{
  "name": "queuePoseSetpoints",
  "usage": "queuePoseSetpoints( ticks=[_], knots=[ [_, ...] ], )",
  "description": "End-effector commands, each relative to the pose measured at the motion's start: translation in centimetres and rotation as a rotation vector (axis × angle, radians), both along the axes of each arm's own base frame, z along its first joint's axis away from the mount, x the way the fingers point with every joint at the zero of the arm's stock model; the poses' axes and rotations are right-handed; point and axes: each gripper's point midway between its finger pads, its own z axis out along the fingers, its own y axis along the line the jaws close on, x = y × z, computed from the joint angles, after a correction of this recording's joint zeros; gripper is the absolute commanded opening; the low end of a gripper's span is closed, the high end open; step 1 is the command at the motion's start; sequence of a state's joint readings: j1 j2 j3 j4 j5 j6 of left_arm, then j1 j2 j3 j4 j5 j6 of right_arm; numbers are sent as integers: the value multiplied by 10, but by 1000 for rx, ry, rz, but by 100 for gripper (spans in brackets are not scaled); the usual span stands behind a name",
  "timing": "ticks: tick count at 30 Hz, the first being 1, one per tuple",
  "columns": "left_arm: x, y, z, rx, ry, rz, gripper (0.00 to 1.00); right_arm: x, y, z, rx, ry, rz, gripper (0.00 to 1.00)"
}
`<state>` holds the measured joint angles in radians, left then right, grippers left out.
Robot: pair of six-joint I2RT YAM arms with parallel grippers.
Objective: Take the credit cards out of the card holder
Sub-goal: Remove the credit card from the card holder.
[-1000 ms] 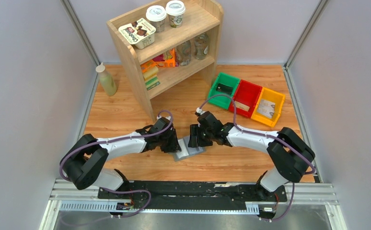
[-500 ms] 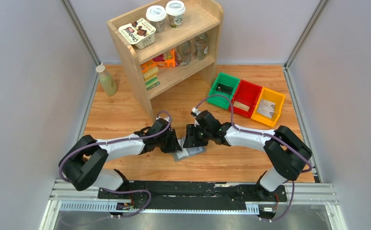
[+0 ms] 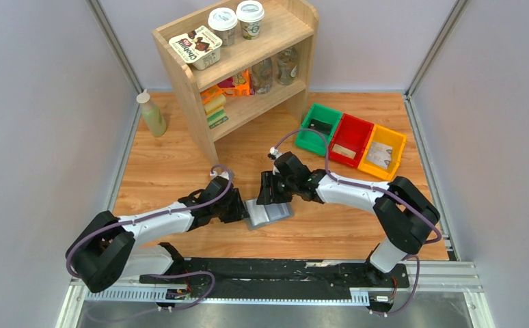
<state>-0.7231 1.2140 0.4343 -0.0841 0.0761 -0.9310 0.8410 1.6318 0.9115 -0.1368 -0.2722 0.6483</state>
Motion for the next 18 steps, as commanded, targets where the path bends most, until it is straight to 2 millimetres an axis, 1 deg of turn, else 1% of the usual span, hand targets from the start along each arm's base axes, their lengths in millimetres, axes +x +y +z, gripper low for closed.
queuePoseSetpoints(
  ticks=[1,4,8,14,18],
  knots=[
    [4,9,0,39,3,39,33,22,-22,11,-146,-115,-70,55],
    [5,8,-2,46,12,34,33,27,-30,7,-203,-138,-75,59],
    [5,8,-4,57,21,33,34,31,-32,3,-245,-159,-75,62],
    [5,8,-7,65,36,27,34,28,-23,0,-232,-152,-40,62],
    [6,7,-8,68,40,22,33,27,-23,-6,-253,-141,-38,63]
  ],
)
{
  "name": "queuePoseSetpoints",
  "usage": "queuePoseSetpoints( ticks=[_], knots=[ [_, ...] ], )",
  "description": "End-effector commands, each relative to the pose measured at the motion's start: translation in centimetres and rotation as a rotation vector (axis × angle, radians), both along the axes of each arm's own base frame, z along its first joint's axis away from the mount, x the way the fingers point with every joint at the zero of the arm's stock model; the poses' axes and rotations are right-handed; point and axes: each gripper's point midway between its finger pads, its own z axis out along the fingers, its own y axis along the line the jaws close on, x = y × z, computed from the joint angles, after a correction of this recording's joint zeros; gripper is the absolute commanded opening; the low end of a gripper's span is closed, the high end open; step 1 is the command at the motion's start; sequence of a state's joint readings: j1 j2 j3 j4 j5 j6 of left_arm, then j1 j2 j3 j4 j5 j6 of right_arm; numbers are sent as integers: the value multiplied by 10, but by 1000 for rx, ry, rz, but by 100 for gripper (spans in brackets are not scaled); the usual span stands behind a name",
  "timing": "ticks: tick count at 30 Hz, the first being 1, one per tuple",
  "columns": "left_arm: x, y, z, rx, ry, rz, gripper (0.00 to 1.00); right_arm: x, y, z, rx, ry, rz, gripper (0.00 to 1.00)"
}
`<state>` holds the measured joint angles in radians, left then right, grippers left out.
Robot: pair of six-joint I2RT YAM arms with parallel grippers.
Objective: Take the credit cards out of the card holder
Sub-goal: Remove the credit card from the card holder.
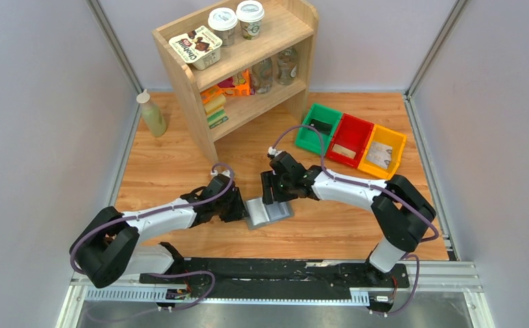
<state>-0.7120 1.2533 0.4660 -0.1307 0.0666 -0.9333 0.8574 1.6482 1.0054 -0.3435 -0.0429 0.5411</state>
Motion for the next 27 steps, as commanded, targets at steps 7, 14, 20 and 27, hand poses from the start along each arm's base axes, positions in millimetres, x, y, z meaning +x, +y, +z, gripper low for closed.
queuePoseSetpoints(
  ticks=[7,14,20,27],
  knots=[
    [5,2,-2,24,3,-2,34,10,2,-2,-80,-56,2,66],
    [6,2,-4,25,8,0,34,11,1,3,-104,-81,7,68],
    [7,1,-3,18,8,-2,34,7,5,-3,-102,-60,25,67],
    [7,0,-4,15,10,-4,34,1,6,-13,-113,-34,37,67]
  ],
)
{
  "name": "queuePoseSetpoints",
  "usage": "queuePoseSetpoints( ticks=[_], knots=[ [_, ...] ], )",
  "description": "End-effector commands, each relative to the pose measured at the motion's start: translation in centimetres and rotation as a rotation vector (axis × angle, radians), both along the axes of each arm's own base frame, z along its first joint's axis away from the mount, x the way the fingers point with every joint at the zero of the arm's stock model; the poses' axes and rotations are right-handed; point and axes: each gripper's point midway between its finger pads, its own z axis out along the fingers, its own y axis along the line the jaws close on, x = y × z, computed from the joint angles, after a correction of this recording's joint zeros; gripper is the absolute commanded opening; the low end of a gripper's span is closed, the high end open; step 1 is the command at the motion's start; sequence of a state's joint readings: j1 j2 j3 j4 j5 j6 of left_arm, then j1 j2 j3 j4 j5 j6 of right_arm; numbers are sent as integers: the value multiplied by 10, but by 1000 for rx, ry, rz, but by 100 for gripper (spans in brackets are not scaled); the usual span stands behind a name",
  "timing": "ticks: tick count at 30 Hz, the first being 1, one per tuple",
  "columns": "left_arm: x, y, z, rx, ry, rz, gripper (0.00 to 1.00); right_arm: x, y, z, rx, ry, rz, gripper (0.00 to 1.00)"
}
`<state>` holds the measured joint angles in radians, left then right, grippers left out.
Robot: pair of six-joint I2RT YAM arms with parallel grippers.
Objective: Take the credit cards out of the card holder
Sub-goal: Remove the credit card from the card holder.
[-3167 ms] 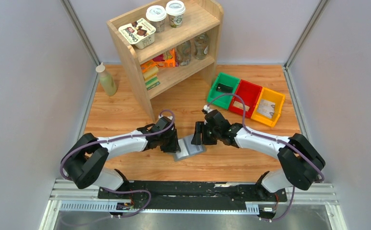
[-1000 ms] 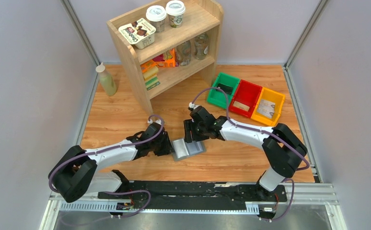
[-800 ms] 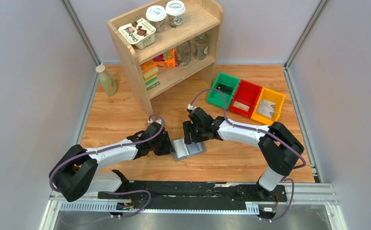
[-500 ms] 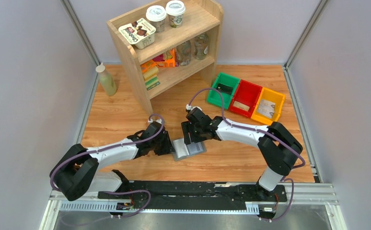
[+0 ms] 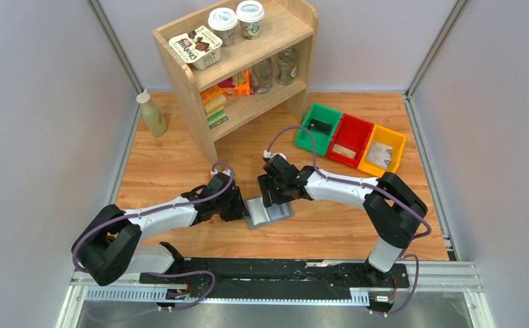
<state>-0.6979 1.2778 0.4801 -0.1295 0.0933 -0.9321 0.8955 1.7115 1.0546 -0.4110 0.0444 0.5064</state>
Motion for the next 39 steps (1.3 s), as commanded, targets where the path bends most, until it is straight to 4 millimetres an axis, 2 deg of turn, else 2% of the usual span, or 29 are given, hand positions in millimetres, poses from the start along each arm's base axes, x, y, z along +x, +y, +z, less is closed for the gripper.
queuePoseSetpoints(
  ticks=[1,5,9,15,25,29,31,36,39],
  knots=[
    [6,2,-3,23,-10,0,34,2,11,2,9,-10,22,66],
    [6,1,-3,20,-10,-2,34,-2,17,5,36,-3,39,63],
    [6,1,-3,17,-10,-4,33,-12,33,12,122,49,74,60],
    [6,0,-4,13,-7,-8,33,-20,43,12,178,94,82,56],
    [4,0,-3,1,-10,-10,33,-29,67,31,316,128,146,47],
    [5,0,-3,1,-10,-9,33,-23,64,34,286,100,143,47],
    [5,0,-2,0,-13,-6,33,-17,56,37,243,68,120,49],
    [6,1,-2,1,-15,-8,33,4,16,36,46,-20,-22,59],
    [7,1,-2,1,-15,-10,33,2,-3,31,-35,-17,-71,65]
  ],
)
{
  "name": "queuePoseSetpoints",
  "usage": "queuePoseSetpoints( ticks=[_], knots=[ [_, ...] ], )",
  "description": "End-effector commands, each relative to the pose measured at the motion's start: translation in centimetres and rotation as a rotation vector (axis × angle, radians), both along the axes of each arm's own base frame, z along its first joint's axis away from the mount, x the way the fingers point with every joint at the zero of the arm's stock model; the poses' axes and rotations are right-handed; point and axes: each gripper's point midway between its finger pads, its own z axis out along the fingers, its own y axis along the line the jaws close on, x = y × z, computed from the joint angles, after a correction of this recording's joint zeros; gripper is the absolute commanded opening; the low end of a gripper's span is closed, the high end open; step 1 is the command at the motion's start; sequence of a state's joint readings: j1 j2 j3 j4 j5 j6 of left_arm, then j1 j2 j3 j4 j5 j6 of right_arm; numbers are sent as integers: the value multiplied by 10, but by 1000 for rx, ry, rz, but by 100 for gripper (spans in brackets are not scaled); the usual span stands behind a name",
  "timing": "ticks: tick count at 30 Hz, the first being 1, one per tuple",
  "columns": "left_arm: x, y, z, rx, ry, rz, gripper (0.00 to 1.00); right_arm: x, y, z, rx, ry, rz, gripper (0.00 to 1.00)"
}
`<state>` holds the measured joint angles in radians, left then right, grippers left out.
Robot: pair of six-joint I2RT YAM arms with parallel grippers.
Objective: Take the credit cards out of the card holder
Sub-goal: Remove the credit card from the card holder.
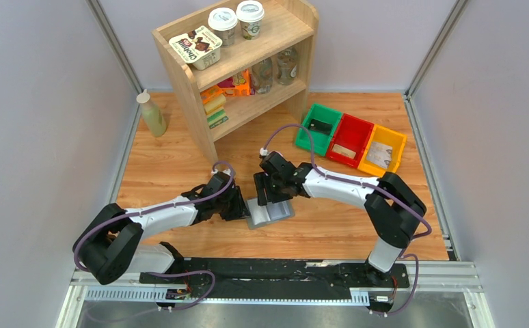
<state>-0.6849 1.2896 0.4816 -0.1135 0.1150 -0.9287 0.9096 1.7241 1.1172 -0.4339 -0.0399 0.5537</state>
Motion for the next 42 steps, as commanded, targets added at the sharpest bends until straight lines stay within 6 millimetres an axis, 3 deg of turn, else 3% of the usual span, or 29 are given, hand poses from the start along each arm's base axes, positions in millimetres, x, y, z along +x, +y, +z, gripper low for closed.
queuePoseSetpoints(
  ticks=[1,4,15,31,42],
  knots=[
    [5,3,-3,18,-19,-5,33,9,-30,14,-124,-66,-99,67],
    [6,2,-2,16,-22,-5,33,3,-37,9,-154,-54,-116,69],
    [7,0,-3,10,-16,-13,33,-3,-23,3,-175,-55,-97,66],
    [7,-1,-3,7,-15,-21,33,-6,-21,-17,-248,-33,-74,66],
    [7,-2,-5,6,-7,-29,33,-13,-11,-25,-220,11,-45,52]
  ],
)
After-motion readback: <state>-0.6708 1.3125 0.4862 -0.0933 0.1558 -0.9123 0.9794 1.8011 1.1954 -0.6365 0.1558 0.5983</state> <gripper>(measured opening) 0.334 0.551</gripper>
